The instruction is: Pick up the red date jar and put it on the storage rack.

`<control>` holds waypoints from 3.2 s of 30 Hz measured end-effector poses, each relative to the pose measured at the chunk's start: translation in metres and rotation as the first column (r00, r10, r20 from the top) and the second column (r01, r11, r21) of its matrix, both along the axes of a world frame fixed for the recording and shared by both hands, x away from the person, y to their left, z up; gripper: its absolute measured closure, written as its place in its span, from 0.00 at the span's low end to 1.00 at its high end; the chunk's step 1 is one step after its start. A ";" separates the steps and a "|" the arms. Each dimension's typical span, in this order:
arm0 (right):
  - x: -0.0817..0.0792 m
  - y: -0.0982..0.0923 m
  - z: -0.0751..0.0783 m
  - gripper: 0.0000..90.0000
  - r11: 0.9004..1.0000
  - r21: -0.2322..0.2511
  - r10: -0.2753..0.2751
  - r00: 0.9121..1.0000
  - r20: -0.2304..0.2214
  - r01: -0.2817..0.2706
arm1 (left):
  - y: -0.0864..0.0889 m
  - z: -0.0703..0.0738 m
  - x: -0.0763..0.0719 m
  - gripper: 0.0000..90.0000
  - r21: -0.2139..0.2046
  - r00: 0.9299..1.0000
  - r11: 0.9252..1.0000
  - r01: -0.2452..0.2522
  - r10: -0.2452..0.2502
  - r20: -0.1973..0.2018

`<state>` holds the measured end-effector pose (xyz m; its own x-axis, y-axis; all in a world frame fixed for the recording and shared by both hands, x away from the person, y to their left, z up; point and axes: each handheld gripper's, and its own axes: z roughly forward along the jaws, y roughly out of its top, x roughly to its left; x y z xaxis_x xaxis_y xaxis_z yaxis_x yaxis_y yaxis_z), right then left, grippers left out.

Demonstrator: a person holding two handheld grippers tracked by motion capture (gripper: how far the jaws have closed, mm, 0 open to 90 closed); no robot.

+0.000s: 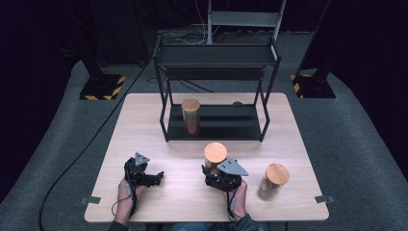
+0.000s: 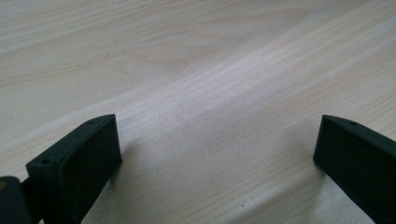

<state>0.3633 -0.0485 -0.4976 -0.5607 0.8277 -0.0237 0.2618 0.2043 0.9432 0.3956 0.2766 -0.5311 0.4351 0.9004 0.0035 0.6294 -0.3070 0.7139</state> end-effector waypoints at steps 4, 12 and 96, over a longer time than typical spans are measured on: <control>0.003 0.001 0.001 0.27 1.000 -0.004 -0.002 1.000 0.000 0.002 | 0.000 0.000 0.000 0.00 0.002 1.000 1.000 0.001 -0.001 -0.001; 0.008 0.001 0.000 0.27 1.000 -0.006 -0.011 1.000 0.002 0.011 | 0.000 0.000 0.000 0.00 0.001 1.000 1.000 0.000 0.000 -0.001; 0.066 0.007 0.005 0.27 0.998 -0.026 -0.054 0.998 -0.024 0.054 | 0.000 0.000 0.000 0.00 0.003 1.000 1.000 0.002 -0.002 -0.001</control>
